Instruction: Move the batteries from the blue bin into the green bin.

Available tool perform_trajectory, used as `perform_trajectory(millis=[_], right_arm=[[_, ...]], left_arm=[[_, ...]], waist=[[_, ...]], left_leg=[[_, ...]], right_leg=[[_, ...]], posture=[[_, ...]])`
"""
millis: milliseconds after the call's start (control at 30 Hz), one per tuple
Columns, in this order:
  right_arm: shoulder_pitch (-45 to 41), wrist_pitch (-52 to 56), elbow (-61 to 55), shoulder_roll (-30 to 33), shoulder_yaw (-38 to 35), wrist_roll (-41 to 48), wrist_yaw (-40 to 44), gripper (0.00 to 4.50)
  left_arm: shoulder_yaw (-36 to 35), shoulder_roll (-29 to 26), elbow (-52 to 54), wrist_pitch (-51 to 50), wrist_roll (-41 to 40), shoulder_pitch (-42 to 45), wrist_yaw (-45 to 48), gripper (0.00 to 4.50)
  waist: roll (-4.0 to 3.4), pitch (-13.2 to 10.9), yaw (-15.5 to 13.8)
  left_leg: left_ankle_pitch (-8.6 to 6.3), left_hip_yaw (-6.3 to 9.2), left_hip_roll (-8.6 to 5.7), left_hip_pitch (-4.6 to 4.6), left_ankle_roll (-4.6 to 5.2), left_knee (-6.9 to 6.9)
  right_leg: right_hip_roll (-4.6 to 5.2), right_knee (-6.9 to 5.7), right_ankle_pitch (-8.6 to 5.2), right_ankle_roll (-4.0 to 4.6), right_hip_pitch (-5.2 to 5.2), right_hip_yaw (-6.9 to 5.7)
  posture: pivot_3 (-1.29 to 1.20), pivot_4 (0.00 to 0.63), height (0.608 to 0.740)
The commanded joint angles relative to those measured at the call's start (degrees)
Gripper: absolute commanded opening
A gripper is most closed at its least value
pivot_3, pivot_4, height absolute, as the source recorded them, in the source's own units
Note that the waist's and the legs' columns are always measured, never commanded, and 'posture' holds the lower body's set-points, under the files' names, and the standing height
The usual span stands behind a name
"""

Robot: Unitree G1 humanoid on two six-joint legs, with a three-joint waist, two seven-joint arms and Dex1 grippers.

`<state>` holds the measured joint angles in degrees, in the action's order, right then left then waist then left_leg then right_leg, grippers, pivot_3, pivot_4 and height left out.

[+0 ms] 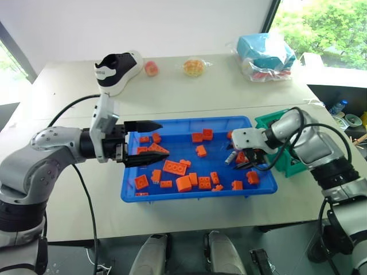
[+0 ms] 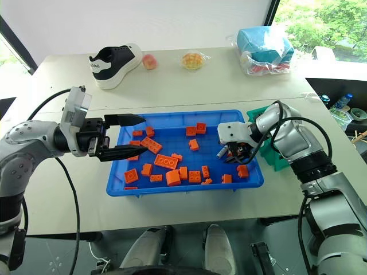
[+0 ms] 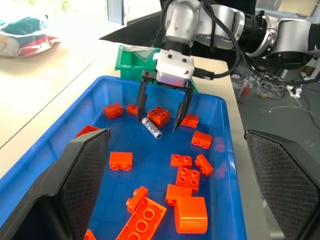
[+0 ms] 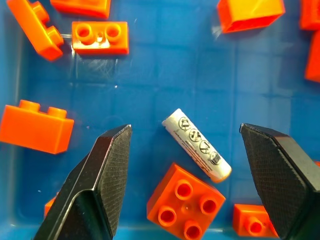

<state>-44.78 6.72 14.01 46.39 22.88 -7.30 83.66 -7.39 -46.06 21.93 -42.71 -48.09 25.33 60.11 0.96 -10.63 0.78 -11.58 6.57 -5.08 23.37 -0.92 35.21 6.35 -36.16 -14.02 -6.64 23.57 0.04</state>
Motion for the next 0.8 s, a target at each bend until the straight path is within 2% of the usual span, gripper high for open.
perform_trajectory(millis=[33,333,433,600,700,800], right_arm=[[-0.49,-2.55,1.19,-0.71,0.31,-1.35,-0.9,3.54],[-4.23,-10.99,15.53,-5.14,2.58,-5.83,-4.75,3.54],[-5.15,-12.44,18.44,-6.48,2.44,-5.71,-4.74,2.68],[-3.53,-6.26,13.48,-7.83,-0.17,-1.56,-2.88,0.11],[-1.54,1.84,6.63,-9.07,-3.78,2.68,-3.83,0.04],[-0.19,13.59,-2.0,-11.87,-11.19,8.5,-10.4,0.04]], left_arm=[[-0.48,-0.09,0.94,1.19,-0.14,0.4,0.41,4.5],[-1.09,-0.09,1.57,0.86,-0.82,0.16,-0.63,4.5],[-1.24,-0.22,1.58,0.83,-0.86,0.11,-0.71,4.5],[-1.57,-0.49,1.65,0.69,-1.08,0.14,-0.72,4.5],[-1.32,-0.47,1.33,0.76,-0.89,0.52,-0.6,4.5],[-1.05,-0.46,0.84,0.83,-0.73,1.13,-0.32,4.5]], waist=[[0.0,0.0,0.01],[0.06,0.04,0.06],[0.08,0.05,0.15],[0.08,0.05,0.14],[0.06,0.04,0.09],[-0.01,-0.01,0.19]], left_leg=[[0.0,0.0,0.0,0.0,0.0,0.0],[0.0,0.01,0.0,-0.06,0.0,0.03],[0.0,0.02,0.0,-0.09,0.0,0.02],[0.0,0.03,0.0,-0.09,0.0,0.02],[0.0,0.06,0.01,-0.08,0.0,0.0],[0.0,0.06,0.01,-0.04,0.0,-0.03]], right_leg=[[0.0,0.0,0.0,0.0,0.0,0.0],[-0.01,0.02,0.0,0.0,-0.12,-0.01],[-0.02,0.01,0.0,0.0,-0.14,-0.01],[-0.03,0.01,0.0,0.0,-0.13,-0.01],[-0.04,0.0,0.0,0.0,-0.1,-0.01],[-0.04,-0.02,0.0,0.0,-0.01,0.01]], posture=[[0.0,0.15,0.73],[0.0,0.15,0.73],[0.0,0.15,0.73],[0.0,0.15,0.73],[0.0,0.15,0.73],[0.0,0.15,0.73]])
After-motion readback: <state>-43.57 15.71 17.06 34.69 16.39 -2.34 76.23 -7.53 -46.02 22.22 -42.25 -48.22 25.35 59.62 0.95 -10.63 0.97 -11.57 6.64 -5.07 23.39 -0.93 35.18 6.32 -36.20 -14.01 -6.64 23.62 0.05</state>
